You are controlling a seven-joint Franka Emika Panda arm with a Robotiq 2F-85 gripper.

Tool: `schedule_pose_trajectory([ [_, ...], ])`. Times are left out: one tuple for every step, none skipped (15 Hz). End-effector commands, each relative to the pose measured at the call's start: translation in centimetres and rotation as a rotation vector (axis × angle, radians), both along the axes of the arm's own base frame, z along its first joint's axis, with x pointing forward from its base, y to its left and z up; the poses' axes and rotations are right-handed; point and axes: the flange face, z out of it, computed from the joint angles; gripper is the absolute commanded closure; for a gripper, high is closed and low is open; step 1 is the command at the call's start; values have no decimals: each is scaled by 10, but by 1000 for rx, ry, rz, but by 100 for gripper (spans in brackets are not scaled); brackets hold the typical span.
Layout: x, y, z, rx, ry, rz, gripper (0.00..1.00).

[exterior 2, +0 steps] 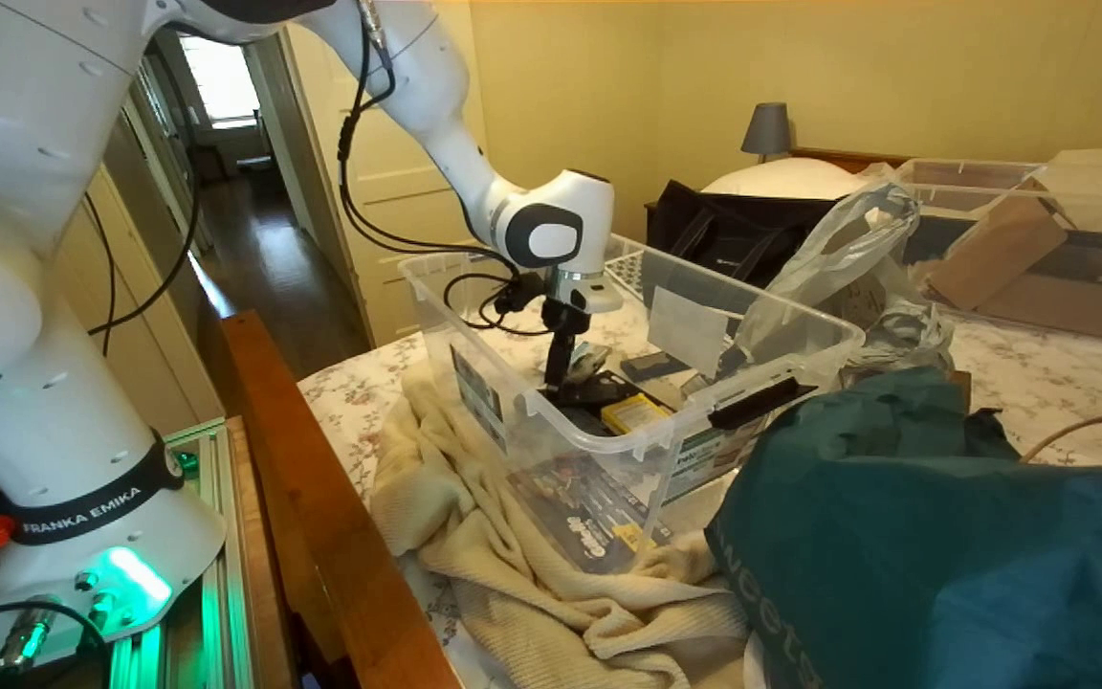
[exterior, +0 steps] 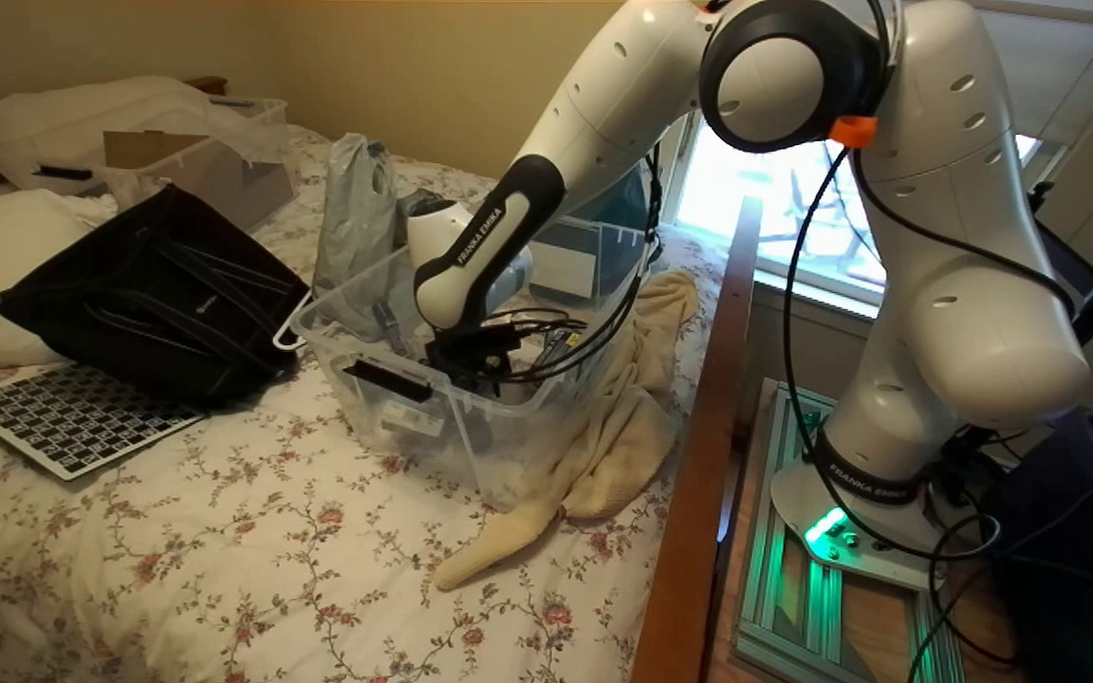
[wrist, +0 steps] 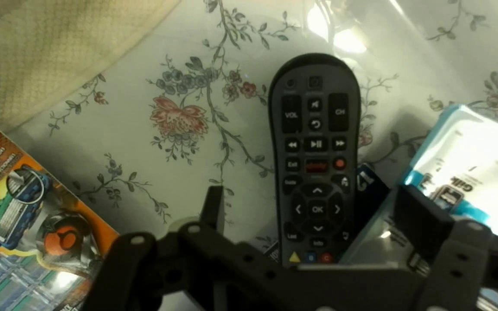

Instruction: Take an item out of the plastic container

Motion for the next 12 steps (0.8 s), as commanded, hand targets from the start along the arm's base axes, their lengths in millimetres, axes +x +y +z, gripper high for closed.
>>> schedule_pose_trajectory([
  [-12,-10,8,-4,-29,-63,0],
  [-13,-12,10,-5,-49,-80,0],
  [-13,-14,12,-8,-62,-94,0],
  [-14,-17,13,-11,-74,-105,0],
  [-15,-18,15,-15,-85,-115,0],
  [-16,-20,16,-18,-91,-123,0],
  [-17,-21,17,-19,-95,-130,0],
  [-19,-22,19,-21,-98,-137,0],
  [-20,-23,21,-22,-98,-142,0],
  [-21,-23,22,-23,-91,-147,0],
  [-22,-24,22,-23,-84,-151,0],
  [-23,-25,22,-22,-83,-155,0],
])
